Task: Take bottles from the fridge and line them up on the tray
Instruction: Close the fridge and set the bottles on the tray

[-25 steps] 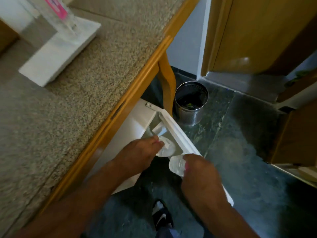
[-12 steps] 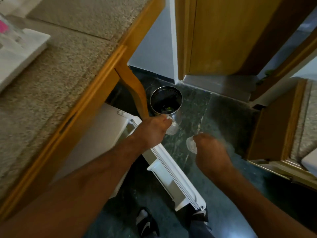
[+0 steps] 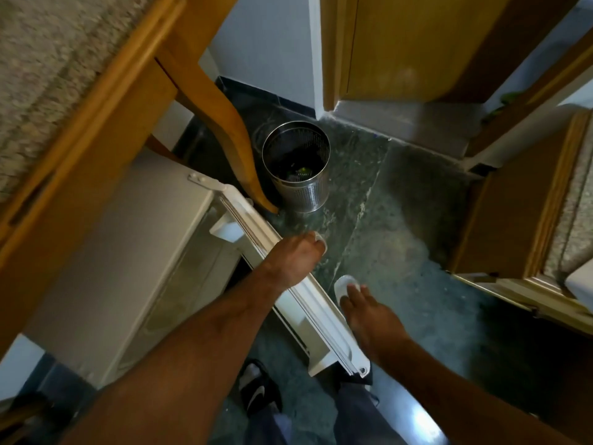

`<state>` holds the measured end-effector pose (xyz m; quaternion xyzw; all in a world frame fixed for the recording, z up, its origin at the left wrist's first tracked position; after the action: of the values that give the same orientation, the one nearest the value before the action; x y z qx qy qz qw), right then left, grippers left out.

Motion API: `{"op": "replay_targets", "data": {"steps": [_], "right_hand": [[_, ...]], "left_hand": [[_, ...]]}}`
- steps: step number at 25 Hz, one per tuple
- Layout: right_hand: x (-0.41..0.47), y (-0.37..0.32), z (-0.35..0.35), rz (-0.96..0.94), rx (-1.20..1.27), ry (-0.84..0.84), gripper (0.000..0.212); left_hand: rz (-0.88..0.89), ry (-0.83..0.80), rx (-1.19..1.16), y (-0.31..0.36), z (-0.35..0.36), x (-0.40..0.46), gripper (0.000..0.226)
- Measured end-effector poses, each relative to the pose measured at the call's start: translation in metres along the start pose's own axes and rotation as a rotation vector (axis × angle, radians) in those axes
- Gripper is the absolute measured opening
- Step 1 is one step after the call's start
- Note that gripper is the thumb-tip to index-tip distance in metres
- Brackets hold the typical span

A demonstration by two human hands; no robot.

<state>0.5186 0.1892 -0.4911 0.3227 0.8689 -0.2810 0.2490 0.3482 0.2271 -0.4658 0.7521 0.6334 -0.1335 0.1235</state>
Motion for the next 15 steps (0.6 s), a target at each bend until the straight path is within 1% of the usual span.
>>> {"op": "replay_targets", "data": {"steps": [4,8,12,15], "right_hand": [[-0.008,-0.01,0.022,0.0,-0.003,-0.097,0.043],[-0.014,-0.023,0.034,-0.02,-0.001,-0.161,0.057],[-0.007,-0.041,0.037,-0.017,0.002,-0.136,0.052],[0.005,-0.049,0.033,-0.005,-0.006,-0.12,0.054]], "left_hand": [[-0.061,0.003,-0.076,-0.005,0.015,-0.017,0.03],[-0.153,0.028,-0.176,-0.017,0.022,-0.033,0.027],[-0.198,0.041,-0.231,-0.026,0.031,-0.054,0.028],[-0.225,0.062,-0.226,-0.03,0.036,-0.068,0.028]]}}
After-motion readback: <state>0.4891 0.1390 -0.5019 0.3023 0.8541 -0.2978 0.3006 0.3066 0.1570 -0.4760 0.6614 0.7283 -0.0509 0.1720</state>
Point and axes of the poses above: each hand's wrist, its own x-axis towards the middle knuckle, its own z-axis out of the palm, y = z × x, the point moved 4 cm from there along x, towards the middle knuckle, and after that the axes turned 8 degrees about x, right-handed, at the moved point
